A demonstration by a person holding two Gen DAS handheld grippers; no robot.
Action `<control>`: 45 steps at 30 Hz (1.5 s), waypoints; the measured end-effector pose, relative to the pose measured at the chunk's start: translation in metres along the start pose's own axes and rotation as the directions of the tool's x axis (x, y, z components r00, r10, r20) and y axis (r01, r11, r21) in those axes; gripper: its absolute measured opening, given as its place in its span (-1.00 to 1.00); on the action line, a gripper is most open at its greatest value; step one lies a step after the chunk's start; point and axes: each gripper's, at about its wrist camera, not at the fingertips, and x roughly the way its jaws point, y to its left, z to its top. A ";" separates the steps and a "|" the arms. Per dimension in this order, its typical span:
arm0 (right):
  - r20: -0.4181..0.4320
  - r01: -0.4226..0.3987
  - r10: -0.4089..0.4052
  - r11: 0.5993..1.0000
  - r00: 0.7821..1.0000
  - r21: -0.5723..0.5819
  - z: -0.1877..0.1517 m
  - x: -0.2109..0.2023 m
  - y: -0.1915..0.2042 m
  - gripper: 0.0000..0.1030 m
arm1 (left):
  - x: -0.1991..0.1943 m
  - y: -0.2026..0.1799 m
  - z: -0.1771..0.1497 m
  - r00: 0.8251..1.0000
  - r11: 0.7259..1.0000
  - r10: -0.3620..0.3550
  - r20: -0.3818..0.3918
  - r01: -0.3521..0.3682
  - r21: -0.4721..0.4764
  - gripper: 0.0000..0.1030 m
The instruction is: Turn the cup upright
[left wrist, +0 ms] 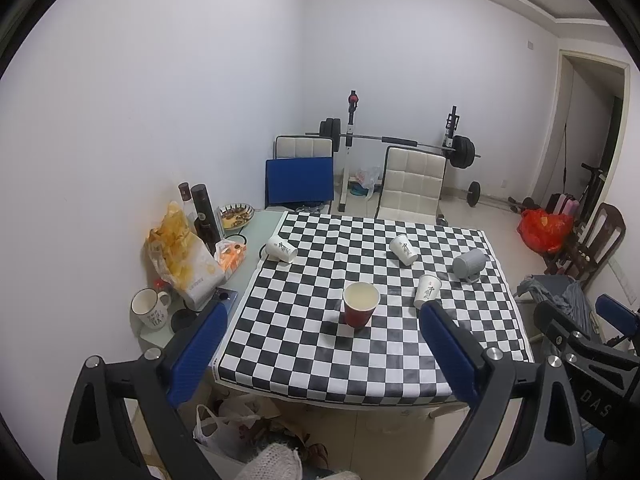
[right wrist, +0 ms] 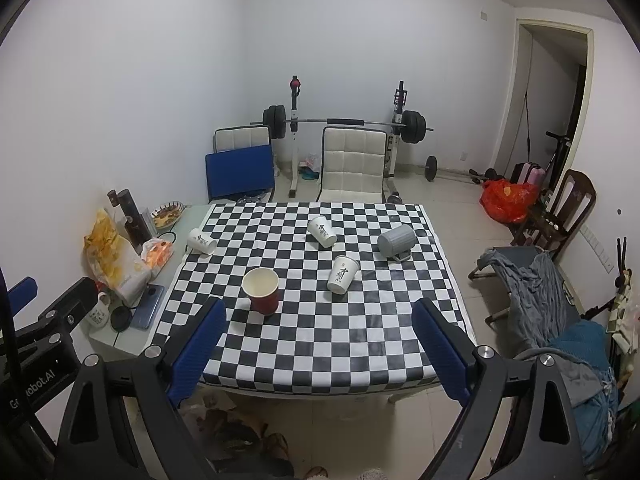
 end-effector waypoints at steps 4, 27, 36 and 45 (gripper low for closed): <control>0.005 0.001 -0.001 1.000 1.000 -0.001 0.003 -0.001 0.001 0.86 | -0.002 0.000 0.000 1.000 1.000 -0.001 0.003 0.001 -0.001 0.91; 0.010 0.006 -0.006 1.000 1.000 -0.001 0.003 -0.003 0.002 0.87 | -0.005 0.003 0.001 1.000 1.000 -0.001 0.003 0.001 -0.001 0.91; 0.010 0.005 -0.005 1.000 1.000 -0.002 0.005 -0.003 0.004 0.87 | -0.004 0.004 0.002 1.000 1.000 0.000 0.004 0.000 0.001 0.92; 0.006 -0.001 0.001 1.000 1.000 -0.002 0.005 -0.002 0.006 0.87 | -0.001 0.009 0.005 1.000 1.000 0.002 -0.001 -0.002 -0.004 0.92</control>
